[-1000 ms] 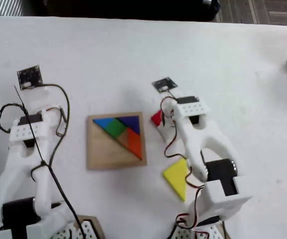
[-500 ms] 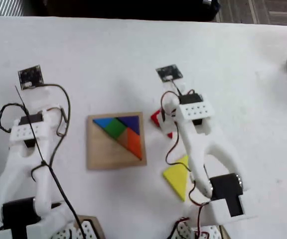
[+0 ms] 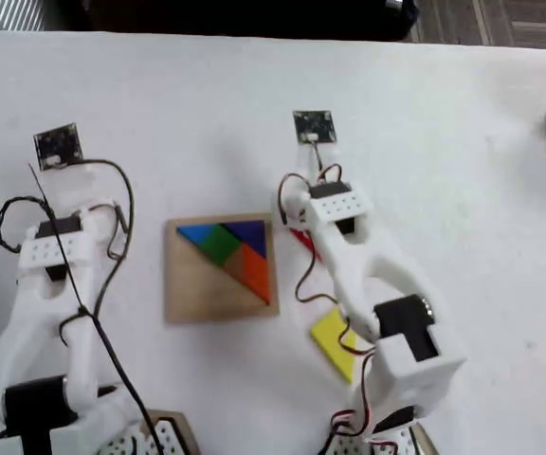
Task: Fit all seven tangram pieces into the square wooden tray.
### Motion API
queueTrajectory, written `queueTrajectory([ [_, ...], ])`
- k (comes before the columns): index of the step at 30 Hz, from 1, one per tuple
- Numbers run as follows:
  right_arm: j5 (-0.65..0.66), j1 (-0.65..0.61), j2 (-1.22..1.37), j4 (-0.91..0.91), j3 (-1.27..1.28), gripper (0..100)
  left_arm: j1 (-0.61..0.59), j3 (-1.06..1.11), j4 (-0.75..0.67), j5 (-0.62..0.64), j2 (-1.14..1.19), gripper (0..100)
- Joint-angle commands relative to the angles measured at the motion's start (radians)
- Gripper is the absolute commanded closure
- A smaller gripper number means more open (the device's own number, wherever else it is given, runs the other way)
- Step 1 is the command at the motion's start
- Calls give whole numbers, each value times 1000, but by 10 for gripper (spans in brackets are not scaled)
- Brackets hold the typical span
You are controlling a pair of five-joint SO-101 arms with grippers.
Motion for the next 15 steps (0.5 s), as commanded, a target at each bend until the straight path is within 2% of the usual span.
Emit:
queueTrajectory([
  [1,106,28,24,131,-97,977,13,-23,-21,-9,-2,973],
  [5,155,81,42,252,-130,981,12,-21,-21,-9,-2,973],
  [12,247,232,41,292,-133,981,10,-20,-18,-9,-2,973],
  [15,313,243,7,315,-129,981,13,-20,-18,-9,-2,973],
])
